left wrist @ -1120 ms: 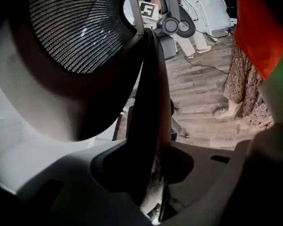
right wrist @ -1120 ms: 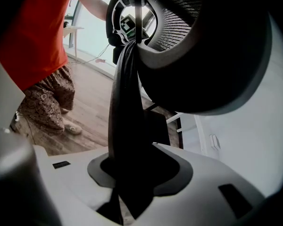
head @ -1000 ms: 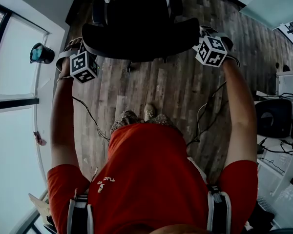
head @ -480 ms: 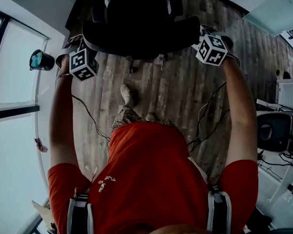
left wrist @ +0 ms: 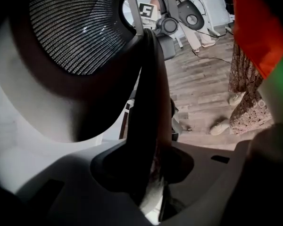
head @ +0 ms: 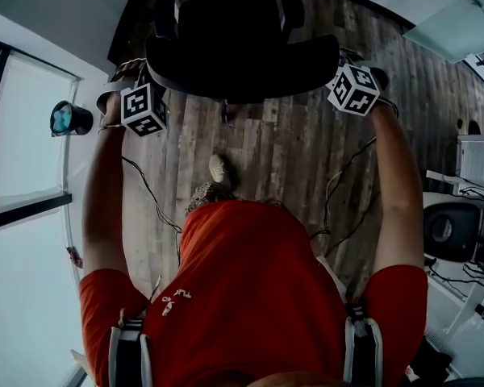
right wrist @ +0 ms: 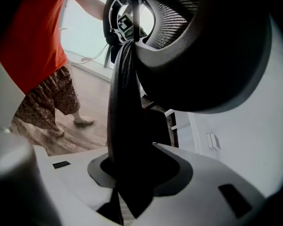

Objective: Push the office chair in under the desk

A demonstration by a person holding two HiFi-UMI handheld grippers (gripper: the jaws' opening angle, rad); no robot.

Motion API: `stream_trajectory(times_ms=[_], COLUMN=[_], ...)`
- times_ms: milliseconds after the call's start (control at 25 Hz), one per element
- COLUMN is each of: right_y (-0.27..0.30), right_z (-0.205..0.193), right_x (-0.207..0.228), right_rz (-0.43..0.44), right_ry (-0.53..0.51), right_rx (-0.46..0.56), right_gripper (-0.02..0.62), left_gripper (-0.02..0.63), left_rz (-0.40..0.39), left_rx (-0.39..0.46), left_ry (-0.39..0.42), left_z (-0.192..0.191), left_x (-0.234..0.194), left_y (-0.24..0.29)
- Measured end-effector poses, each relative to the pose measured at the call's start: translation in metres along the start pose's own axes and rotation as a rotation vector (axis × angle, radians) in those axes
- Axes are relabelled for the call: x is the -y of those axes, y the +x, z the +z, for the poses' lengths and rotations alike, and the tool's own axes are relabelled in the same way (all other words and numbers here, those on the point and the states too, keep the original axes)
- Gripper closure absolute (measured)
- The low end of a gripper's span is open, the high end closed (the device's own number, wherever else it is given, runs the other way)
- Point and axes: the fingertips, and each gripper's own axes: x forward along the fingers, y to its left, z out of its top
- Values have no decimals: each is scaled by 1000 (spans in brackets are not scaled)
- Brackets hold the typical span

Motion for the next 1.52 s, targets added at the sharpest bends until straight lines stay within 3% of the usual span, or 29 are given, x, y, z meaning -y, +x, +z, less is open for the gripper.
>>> stream_trajectory(times_ms=[880,1520], right_y=[84,129], right_z=[37,36], right_x=[116,194], right_rz=[-25,-40], right_ry=[94,117], right_rx=[-50,-57], right_gripper=[446,449], left_gripper=[477,474], left_rz=[-32,-42], left_rx=[50,76], left_ry=[71,98], left_z=[-81,-104], left_x=[-126,-205], left_y=[100,170])
